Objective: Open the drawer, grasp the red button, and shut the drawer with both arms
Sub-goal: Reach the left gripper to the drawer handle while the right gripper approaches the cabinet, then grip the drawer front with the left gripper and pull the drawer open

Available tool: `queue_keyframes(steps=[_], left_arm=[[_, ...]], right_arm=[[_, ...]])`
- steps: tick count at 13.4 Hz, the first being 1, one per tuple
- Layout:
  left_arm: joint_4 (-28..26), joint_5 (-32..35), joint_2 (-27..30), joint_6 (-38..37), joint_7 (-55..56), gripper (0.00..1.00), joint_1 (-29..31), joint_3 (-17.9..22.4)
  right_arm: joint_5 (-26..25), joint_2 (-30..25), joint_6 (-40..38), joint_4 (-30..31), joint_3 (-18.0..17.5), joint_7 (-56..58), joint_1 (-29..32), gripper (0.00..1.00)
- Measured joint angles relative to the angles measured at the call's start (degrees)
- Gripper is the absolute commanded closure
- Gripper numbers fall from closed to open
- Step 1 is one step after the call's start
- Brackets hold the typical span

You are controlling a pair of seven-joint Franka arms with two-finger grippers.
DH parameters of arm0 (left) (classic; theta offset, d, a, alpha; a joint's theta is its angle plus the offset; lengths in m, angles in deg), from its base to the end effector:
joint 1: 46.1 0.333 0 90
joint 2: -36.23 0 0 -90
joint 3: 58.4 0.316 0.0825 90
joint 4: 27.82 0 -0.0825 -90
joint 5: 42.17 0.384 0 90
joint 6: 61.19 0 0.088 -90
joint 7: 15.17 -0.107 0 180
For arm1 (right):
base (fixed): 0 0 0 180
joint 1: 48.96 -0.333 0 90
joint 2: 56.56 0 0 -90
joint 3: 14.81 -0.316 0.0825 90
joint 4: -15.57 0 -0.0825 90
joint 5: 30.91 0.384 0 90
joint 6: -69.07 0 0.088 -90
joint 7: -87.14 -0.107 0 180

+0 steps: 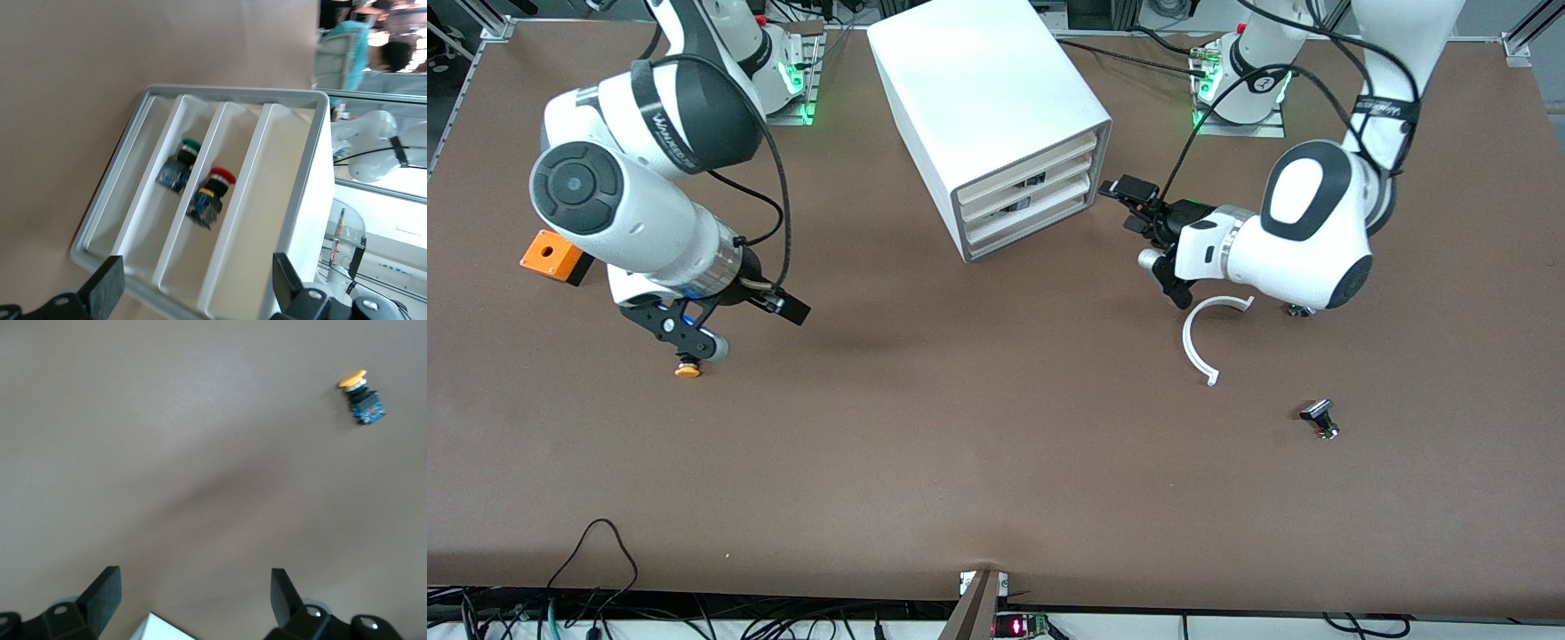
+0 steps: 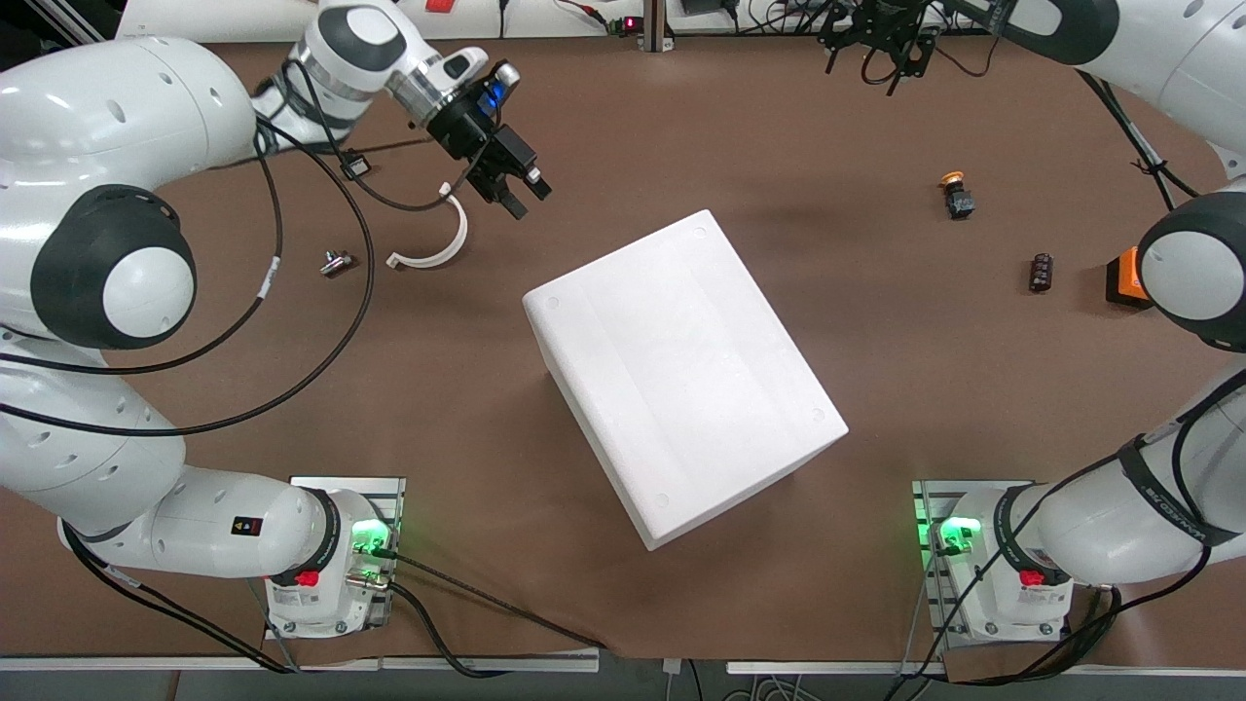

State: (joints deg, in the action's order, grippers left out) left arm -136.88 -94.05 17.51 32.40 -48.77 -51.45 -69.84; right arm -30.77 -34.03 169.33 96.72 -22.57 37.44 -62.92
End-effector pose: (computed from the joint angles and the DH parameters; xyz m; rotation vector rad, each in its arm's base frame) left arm 0.5252 -0.2355 0.3370 2.0298 -0.5512 -0.4831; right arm 0.6283 0.2354 0.4726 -3.0315 0.7702 0.1211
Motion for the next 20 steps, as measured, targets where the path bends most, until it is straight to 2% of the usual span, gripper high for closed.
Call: queue_keyframes(steps=[1, 3, 6, 11, 13, 17, 20], left_arm=[[-2.0, -2.8, -0.4, 0.9, -3.5, 0.19, 0.1, 0.0], [-5.7, -5.2, -0.6, 3.0, -9.0, 0.34, 0.3, 0.1], [-9.5, -6.2, -0.7, 5.2, -14.4, 0.32, 0.3, 0.1], [-13.3, -9.5, -2.4, 6.0, -16.7, 0.38, -0.6, -1.1], [-14.3, -10.4, -2.9, 6.5, -18.8, 0.37, -1.9, -1.2], [-18.1, -16.5, -4.6, 8.3, -26.6, 0.44, -3.9, -1.3], [-19.0, -16.9, -5.1, 8.8, -27.7, 0.69, -4.5, -1.6]], right_arm=[[0.0, 0.7, 0.8, -0.3, 0.0, -0.4, -0.3, 0.01], [0.4, 1.7, 2.4, -0.4, 0.0, -2.4, -0.6, 0.01], [0.9, 3.0, 5.3, -0.5, 0.0, -7.9, -3.0, 0.01], [0.9, 5.1, 7.9, -0.8, 0.0, -18.2, -8.3, 0.01], [0.9, 5.3, 8.9, -0.8, 0.0, -21.2, -9.8, 0.01], [0.9, 5.4, 9.1, -0.9, 0.0, -26.2, -13.0, 0.01], [0.9, 5.7, 9.3, -1.3, 0.0, -27.9, -14.1, 0.01]])
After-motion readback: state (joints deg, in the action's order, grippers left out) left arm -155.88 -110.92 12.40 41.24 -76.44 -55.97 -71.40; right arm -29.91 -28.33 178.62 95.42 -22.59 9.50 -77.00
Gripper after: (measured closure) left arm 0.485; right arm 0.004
